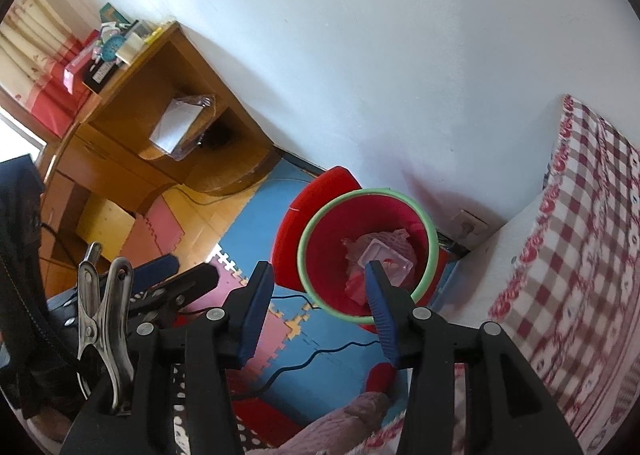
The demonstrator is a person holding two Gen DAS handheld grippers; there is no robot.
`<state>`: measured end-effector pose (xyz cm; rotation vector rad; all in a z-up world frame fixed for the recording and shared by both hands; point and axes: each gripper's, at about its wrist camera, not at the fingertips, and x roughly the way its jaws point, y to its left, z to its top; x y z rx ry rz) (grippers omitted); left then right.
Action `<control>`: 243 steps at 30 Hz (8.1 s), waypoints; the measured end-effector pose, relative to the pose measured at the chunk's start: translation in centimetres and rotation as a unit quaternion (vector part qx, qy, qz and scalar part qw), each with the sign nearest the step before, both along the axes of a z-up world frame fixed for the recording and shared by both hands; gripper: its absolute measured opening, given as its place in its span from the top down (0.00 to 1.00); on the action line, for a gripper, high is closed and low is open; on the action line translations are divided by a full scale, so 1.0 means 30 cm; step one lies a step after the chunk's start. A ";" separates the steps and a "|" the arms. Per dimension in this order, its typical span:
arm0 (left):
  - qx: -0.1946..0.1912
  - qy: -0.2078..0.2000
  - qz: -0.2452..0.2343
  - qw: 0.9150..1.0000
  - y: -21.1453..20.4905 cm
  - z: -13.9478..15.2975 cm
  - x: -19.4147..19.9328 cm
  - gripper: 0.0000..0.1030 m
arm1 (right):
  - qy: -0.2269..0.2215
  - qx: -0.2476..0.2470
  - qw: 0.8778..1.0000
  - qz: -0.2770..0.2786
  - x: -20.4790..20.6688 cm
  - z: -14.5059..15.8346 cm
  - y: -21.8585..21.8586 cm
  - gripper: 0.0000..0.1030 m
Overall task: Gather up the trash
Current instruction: 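Move both grippers back over the bed toward the teal wet-wipe pack, then lower both grippers onto the teal wet-wipe pack, then close the left gripper on the wet-wipe pack while the right gripper closes on its edge, then lift the wet-wipe pack off the bed and carry it over the red bucket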
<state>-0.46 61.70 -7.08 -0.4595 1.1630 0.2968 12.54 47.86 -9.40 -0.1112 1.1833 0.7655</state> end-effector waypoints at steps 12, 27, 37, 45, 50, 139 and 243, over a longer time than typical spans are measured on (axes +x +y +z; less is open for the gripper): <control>0.003 -0.006 -0.029 1.000 -0.133 0.065 -0.032 0.45 | -0.002 0.034 0.999 0.001 -0.133 0.101 -0.142 0.53; 0.020 -0.030 -0.082 0.996 -0.411 0.196 -0.117 0.45 | -0.024 0.066 0.997 -0.042 -0.303 0.212 -0.476 0.53; 0.031 -0.044 -0.125 0.991 -0.627 0.287 -0.173 0.45 | -0.047 0.090 0.991 -0.091 -0.407 0.297 -0.714 0.53; 0.028 -0.054 -0.167 0.984 -0.842 0.324 -0.191 0.45 | -0.063 0.094 0.983 -0.146 -0.458 0.330 -0.937 0.53; 0.029 -0.057 -0.192 0.979 -0.971 0.339 -0.192 0.45 | -0.068 0.088 0.979 -0.171 -0.476 0.334 -1.058 0.53; 0.027 -0.025 -0.355 0.934 -1.391 -0.073 0.887 0.44 | 0.013 -0.027 0.911 -0.411 0.387 -0.089 -1.509 0.53; 0.002 0.010 -0.262 0.965 -1.167 -0.020 0.258 0.58 | -0.012 0.019 0.949 -0.315 -0.033 -0.135 -1.436 0.63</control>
